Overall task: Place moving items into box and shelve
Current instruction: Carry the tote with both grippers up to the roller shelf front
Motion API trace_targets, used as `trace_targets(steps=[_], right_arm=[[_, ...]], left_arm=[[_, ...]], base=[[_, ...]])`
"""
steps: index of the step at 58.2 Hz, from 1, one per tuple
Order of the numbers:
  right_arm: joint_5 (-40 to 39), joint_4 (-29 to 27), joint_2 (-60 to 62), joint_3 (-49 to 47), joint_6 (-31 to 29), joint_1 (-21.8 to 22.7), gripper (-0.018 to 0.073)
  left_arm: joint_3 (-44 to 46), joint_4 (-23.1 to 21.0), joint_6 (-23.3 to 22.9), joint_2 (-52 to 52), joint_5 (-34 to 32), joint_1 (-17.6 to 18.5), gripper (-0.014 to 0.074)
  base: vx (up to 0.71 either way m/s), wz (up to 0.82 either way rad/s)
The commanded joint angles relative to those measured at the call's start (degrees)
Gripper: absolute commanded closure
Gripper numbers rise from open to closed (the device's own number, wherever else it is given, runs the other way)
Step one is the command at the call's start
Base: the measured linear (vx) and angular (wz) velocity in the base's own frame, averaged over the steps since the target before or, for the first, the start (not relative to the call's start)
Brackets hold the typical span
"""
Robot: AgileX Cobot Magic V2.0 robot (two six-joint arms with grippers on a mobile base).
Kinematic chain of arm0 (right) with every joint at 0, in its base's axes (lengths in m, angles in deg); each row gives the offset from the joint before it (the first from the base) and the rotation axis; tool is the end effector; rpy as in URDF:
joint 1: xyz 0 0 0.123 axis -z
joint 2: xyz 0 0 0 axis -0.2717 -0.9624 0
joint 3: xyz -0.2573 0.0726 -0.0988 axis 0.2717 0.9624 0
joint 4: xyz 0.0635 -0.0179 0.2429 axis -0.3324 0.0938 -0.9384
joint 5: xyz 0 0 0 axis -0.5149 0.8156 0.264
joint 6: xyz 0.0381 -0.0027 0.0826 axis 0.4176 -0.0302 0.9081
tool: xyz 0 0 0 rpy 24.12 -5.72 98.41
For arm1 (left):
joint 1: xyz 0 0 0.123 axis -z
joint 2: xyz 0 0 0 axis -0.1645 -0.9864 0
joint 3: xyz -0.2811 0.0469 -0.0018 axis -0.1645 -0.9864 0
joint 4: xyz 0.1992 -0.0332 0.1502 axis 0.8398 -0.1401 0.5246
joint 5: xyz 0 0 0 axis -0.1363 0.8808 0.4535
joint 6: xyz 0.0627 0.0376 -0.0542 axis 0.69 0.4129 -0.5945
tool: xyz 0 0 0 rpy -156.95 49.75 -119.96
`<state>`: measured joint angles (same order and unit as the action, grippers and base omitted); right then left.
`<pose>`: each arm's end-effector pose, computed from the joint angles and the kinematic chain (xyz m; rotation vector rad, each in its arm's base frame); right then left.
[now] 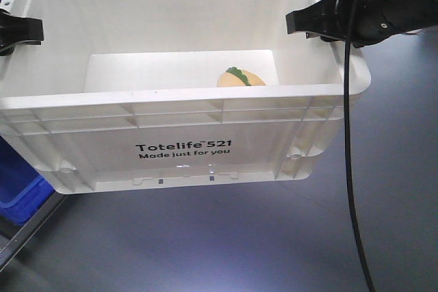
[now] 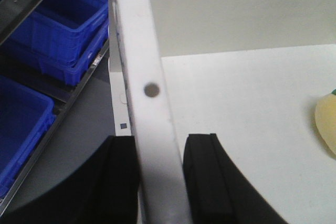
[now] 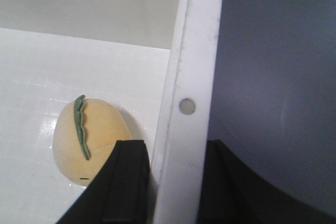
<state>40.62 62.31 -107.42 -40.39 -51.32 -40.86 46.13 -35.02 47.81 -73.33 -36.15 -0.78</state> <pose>0.2780 0.1143 0.3798 -0.3309 2.2960 0.0789 0.2339 -0.0388 0.3816 0.0514 2.2267 -0.1868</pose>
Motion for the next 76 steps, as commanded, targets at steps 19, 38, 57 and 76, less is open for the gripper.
trace_targets(steps=[19,38,57,76], right_arm=[[-6.8,3.8,2.6,-2.6,-0.9,0.4,0.0449],[-6.8,3.8,2.6,-2.6,-0.9,0.4,0.0449],[-6.8,3.8,2.6,-2.6,-0.9,0.4,0.0449],[-6.8,3.8,2.6,-2.6,-0.9,0.4,0.0449]], left_arm=[[2.4,1.2,1.7,2.1,-9.3,0.2,0.0540],[2.4,1.2,1.7,2.1,-9.3,0.2,0.0540],[2.4,1.2,1.7,2.1,-9.3,0.2,0.0540],[2.4,1.2,1.7,2.1,-9.3,0.2,0.0540]], base=[[0.10,0.52],[0.07,0.49],[0.06,0.41],[0.05,0.46]])
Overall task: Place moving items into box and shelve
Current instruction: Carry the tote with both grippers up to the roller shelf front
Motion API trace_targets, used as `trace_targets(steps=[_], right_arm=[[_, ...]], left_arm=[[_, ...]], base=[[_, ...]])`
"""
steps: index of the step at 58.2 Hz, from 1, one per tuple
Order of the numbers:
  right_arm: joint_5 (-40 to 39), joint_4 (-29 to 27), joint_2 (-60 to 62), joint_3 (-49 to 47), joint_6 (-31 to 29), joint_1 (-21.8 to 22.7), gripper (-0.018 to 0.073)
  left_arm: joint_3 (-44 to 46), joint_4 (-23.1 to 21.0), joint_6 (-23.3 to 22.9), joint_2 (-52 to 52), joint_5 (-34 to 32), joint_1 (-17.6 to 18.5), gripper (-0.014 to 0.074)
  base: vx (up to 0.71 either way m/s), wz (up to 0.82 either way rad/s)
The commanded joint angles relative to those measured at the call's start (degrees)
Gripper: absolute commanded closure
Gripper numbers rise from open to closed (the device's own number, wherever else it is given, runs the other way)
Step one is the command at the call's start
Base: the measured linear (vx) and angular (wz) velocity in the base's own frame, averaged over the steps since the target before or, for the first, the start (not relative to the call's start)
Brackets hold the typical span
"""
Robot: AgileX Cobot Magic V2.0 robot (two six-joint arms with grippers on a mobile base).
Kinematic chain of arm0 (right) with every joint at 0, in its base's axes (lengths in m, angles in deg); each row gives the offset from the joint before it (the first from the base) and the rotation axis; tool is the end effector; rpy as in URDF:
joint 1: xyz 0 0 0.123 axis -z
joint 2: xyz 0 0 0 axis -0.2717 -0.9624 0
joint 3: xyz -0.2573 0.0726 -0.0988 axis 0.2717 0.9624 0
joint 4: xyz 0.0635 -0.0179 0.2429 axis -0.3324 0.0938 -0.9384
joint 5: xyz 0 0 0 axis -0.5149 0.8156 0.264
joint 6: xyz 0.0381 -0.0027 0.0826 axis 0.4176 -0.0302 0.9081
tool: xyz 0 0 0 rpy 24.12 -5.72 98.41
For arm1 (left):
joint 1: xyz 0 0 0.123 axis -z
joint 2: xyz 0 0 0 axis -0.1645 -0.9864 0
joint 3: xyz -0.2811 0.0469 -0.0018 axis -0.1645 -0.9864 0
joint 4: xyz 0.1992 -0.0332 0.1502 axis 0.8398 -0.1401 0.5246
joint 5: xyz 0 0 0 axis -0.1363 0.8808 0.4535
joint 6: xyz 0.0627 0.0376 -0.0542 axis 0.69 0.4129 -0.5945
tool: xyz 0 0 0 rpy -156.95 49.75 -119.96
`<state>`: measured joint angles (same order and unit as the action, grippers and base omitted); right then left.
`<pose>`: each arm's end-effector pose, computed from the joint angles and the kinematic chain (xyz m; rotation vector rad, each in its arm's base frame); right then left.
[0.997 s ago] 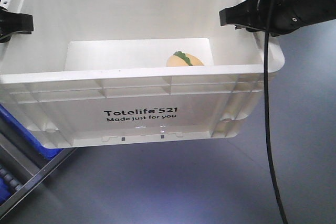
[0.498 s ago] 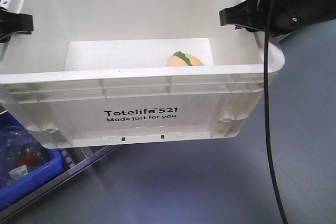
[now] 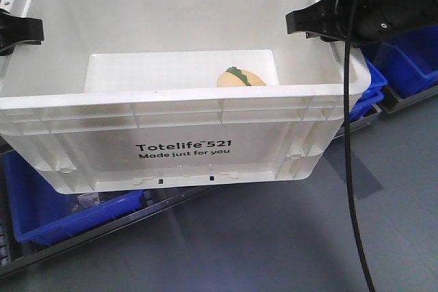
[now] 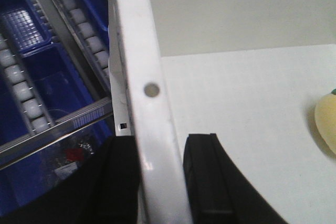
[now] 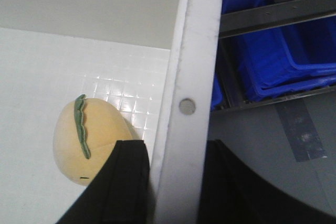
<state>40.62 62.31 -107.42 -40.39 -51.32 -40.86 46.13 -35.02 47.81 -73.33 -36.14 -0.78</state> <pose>0.2780 0.1143 0.3798 -0.3309 2.2960 0.0789 0.2339 -0.0388 0.3816 0.0514 2.2269 -0.1868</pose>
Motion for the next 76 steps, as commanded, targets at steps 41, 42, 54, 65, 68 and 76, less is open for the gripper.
trace_targets(steps=[41,42,54,65,68,76], right_arm=[[-6.8,3.8,2.6,-2.6,-0.9,0.4,0.0449],[-6.8,3.8,2.6,-2.6,-0.9,0.4,0.0449],[-6.8,3.8,2.6,-2.6,-0.9,0.4,0.0449],[-6.8,3.8,2.6,-2.6,-0.9,0.4,0.0449],[-6.8,3.8,2.6,-2.6,-0.9,0.4,0.0449],[-6.8,3.8,2.6,-2.6,-0.9,0.4,0.0449]], left_arm=[[2.4,1.2,1.7,2.1,-9.3,0.2,0.0540],[2.4,1.2,1.7,2.1,-9.3,0.2,0.0540],[2.4,1.2,1.7,2.1,-9.3,0.2,0.0540],[2.4,1.2,1.7,2.1,-9.3,0.2,0.0540],[2.4,1.2,1.7,2.1,-9.3,0.2,0.0540],[2.4,1.2,1.7,2.1,-9.3,0.2,0.0540]], base=[[0.04,0.38],[0.05,0.21],[0.06,0.20],[0.07,0.20],[0.07,0.18],[0.08,0.16]])
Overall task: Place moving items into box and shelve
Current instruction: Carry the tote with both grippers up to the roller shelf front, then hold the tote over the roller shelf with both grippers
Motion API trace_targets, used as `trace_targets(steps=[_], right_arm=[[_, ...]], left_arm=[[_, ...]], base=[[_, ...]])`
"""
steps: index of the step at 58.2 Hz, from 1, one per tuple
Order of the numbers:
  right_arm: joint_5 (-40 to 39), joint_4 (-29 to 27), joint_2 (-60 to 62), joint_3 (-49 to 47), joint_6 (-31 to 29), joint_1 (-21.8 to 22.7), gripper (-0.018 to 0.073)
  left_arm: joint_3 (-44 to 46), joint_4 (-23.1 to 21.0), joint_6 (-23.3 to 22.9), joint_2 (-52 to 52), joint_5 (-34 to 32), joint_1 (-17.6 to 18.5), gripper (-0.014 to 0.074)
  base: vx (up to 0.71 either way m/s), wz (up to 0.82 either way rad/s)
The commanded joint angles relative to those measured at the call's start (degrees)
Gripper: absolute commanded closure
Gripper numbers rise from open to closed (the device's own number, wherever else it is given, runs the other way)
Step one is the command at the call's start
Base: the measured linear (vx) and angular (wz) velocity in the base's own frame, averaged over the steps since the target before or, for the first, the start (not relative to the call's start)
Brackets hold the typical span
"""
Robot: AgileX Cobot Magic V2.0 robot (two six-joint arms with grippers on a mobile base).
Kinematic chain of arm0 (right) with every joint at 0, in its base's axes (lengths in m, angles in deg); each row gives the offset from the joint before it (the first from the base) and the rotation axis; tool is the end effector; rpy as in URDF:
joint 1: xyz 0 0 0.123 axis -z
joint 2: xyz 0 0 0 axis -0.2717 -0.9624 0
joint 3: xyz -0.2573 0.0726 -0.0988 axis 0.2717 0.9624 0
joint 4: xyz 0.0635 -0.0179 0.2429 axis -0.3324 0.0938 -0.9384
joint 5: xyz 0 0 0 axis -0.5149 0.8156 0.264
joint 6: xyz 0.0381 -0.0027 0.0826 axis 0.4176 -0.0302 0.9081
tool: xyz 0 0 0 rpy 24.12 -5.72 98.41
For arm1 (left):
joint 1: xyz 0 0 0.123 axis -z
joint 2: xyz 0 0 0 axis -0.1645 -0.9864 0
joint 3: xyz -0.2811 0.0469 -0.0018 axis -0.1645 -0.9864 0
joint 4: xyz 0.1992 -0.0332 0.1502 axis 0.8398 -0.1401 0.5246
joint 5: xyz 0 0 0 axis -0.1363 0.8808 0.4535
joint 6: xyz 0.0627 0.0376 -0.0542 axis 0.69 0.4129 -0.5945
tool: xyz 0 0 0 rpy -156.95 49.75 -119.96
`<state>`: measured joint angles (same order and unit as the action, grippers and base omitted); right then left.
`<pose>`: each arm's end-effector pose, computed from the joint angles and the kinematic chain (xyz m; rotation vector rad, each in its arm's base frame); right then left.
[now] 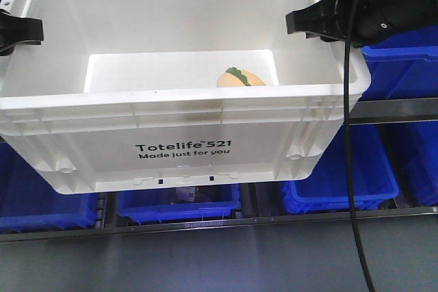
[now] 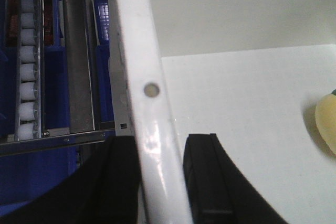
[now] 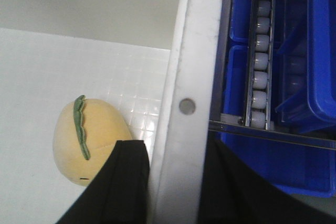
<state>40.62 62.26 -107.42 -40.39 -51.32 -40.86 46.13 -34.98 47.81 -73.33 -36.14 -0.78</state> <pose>0.2780 0.1143 0.3798 -0.3305 2.2962 0.0799 0.2339 -0.0387 0.3816 0.0518 2.2269 -0.1860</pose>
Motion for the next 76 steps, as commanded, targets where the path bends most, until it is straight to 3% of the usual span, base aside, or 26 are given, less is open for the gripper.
trace_targets(steps=[1,76], right_arm=[[-6.8,3.8,2.6,-2.6,-0.9,0.4,0.0449],[-7.0,3.8,2.6,-2.6,-0.9,0.4,0.0449]], left_arm=[[2.4,1.1,1.7,2.1,-9.3,0.2,0.0540],[2.4,1.1,1.7,2.1,-9.3,0.2,0.0540]], base=[[0.08,0.14],[0.09,0.02]])
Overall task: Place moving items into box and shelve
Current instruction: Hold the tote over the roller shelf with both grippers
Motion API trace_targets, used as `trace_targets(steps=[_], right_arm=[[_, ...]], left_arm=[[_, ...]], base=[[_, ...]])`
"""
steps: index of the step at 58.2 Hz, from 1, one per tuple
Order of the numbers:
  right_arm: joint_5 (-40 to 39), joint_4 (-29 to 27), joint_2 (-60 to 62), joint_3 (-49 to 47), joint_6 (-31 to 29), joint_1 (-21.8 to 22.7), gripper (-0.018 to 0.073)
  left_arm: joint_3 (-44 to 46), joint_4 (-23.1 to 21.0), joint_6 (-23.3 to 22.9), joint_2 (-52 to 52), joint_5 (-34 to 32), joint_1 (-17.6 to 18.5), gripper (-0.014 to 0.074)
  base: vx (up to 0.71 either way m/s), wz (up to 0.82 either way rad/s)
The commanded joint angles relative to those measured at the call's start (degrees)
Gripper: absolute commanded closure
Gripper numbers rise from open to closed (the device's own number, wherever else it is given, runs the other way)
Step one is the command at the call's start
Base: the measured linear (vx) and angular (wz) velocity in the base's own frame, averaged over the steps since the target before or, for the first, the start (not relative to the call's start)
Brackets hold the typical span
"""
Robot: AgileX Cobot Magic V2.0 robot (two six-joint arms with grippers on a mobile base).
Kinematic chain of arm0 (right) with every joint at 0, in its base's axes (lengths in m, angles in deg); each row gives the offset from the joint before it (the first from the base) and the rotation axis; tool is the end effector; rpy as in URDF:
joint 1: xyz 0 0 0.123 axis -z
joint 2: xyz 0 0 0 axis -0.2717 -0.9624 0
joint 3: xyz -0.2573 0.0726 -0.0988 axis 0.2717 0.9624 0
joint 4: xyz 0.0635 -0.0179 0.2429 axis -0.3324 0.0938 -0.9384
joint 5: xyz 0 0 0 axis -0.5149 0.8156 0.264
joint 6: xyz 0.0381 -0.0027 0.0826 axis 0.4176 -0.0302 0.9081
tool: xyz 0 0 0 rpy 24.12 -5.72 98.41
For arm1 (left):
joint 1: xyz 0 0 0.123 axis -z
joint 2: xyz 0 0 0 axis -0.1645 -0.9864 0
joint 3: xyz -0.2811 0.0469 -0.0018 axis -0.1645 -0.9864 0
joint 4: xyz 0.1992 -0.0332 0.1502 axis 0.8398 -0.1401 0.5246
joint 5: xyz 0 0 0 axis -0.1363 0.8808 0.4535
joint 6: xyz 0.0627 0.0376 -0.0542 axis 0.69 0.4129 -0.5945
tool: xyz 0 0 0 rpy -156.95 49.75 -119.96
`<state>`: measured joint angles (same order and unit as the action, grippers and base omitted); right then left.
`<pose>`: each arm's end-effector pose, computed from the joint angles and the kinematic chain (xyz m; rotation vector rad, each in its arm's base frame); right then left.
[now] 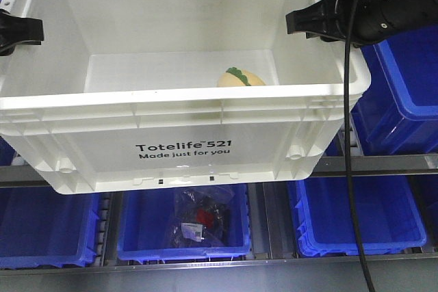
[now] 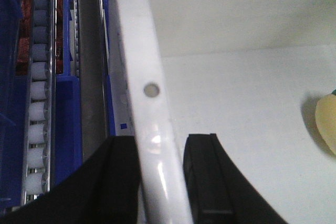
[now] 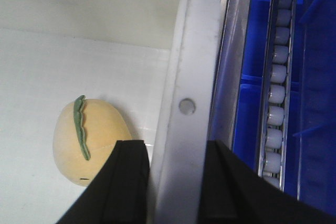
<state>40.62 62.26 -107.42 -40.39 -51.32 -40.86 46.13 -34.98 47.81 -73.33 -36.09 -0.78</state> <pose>0.2780 0.1143 0.3798 -0.3305 2.2962 0.0799 0.2339 -0.0387 0.3815 0.0518 2.2278 -0.1859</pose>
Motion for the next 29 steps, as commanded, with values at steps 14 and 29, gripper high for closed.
trace_targets(steps=[14,29], right_arm=[[-7.0,3.8,2.6,-2.6,-0.9,0.4,0.0449],[-6.9,3.8,2.6,-2.6,-0.9,0.4,0.0449]], left_arm=[[2.4,1.1,1.7,2.1,-9.3,0.2,0.0540],[2.4,1.1,1.7,2.1,-9.3,0.2,0.0540]], base=[[0.12,-0.03],[0.10,-0.02]])
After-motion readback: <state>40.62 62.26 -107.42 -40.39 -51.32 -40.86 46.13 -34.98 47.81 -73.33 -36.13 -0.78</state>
